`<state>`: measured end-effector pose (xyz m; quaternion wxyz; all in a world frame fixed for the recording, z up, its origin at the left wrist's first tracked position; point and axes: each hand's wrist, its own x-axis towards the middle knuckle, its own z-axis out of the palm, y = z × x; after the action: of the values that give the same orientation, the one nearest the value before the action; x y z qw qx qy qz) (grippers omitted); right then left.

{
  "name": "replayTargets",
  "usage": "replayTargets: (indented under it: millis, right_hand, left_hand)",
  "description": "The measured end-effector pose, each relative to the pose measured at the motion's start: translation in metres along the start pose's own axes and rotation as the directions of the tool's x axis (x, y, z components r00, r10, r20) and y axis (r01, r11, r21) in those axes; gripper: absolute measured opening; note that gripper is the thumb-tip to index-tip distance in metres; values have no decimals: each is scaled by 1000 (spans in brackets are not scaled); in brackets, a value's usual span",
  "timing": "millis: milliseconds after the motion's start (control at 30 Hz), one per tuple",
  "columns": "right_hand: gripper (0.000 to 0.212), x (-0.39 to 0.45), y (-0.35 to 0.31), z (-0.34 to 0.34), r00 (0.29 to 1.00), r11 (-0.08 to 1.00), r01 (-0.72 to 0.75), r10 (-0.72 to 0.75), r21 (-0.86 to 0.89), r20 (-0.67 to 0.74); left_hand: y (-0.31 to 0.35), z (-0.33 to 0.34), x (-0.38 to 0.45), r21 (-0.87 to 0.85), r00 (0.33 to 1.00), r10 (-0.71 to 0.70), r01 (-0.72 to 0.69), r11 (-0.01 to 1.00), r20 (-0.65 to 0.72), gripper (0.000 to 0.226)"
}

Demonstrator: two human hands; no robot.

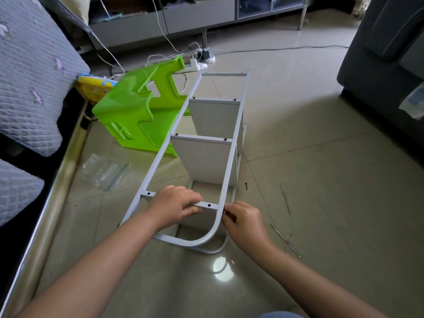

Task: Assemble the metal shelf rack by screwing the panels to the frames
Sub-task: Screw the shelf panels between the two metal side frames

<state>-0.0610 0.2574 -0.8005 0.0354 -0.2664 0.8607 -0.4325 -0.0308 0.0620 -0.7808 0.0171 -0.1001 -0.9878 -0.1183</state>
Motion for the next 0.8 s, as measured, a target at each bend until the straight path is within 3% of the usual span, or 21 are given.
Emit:
replayTargets:
  millis: [133,167,300,400,600,700,800]
  right_hand:
    - [15,2,-1,-10,992,1000,-27,29,-14,127]
    - [17,1,5,-14,983,999,-48,51,-20,175]
    - [16,-3,75,-29,894,925,-359,380,-129,238]
    - [14,-14,134,-22,787,826,-511,561,-240,255]
    - [21,-10,164,26,770,825,-377,532,-422,352]
    - [20,3,163,56,796,823,-263,480,-503,369]
    - [25,12,164,79,810,828,-254,465,-501,358]
  left_hand:
    - [1,4,-1,211,989,124,-104,972,-80,27]
    - [1,4,-1,228,986,141,-117,967,-92,26]
    - [0,6,-1,272,975,171,-128,954,-141,60]
    - [2,7,-1,259,971,163,-115,959,-174,68]
    - [9,6,-1,82,968,30,-10,997,-248,62]
    - [19,2,1,-3,957,-174,178,984,-232,63]
    - [25,1,5,23,934,-261,275,961,-245,61]
